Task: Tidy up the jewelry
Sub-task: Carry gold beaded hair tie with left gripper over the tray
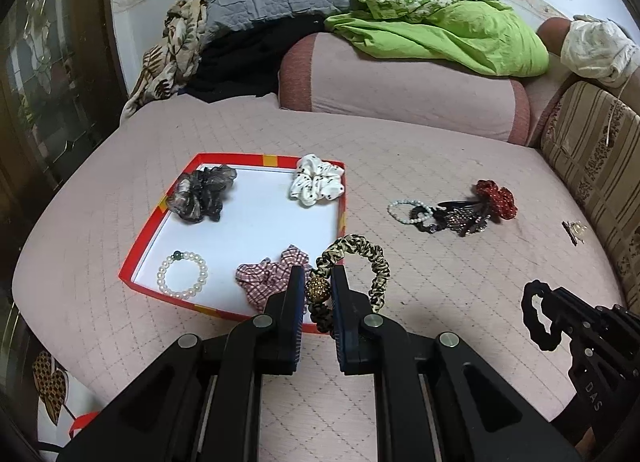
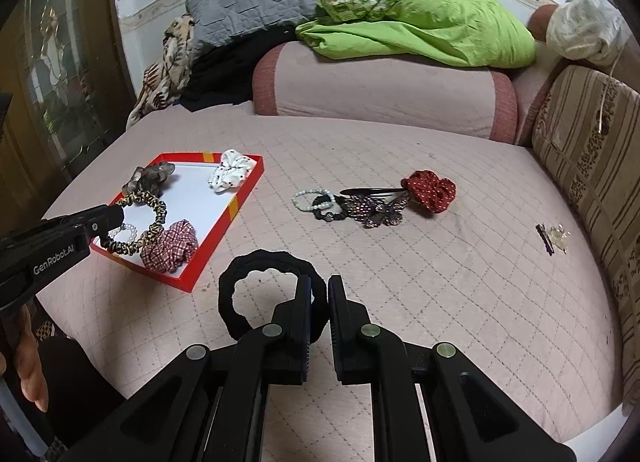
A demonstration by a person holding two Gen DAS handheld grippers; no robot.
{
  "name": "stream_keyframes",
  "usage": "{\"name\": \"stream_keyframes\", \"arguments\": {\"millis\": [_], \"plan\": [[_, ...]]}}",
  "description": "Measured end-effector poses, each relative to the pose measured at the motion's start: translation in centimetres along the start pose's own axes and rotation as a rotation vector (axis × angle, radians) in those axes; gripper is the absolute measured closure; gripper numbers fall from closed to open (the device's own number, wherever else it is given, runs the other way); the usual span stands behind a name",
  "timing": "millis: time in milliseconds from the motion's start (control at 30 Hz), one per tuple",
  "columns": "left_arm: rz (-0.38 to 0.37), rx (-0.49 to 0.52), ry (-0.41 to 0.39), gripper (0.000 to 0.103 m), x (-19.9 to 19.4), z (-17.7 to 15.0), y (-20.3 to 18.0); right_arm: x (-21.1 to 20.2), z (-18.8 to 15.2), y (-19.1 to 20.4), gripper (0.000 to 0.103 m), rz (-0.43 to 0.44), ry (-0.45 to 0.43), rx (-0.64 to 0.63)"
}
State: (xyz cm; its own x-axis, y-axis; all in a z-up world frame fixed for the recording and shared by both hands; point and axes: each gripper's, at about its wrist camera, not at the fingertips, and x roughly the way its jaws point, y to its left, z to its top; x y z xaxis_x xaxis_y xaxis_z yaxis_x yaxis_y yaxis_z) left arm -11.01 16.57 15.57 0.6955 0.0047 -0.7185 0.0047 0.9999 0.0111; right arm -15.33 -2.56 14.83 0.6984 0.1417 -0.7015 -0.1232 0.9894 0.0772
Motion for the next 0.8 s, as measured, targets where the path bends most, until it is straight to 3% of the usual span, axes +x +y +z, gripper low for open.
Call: {"name": "stream_keyframes", "arguments": {"millis": [433, 800], "plan": [[0.041, -0.091, 0.031, 0.091, 2.1, 0.5, 4.5, 2.1, 2.2, 3.6, 0.093, 0.043, 0.011, -0.086], [0.098, -0.141, 0.08, 0.091, 4.5, 0.9, 7.9, 6.1, 3.9, 6.7, 0.093, 0.129, 0.044, -0.127]]}}
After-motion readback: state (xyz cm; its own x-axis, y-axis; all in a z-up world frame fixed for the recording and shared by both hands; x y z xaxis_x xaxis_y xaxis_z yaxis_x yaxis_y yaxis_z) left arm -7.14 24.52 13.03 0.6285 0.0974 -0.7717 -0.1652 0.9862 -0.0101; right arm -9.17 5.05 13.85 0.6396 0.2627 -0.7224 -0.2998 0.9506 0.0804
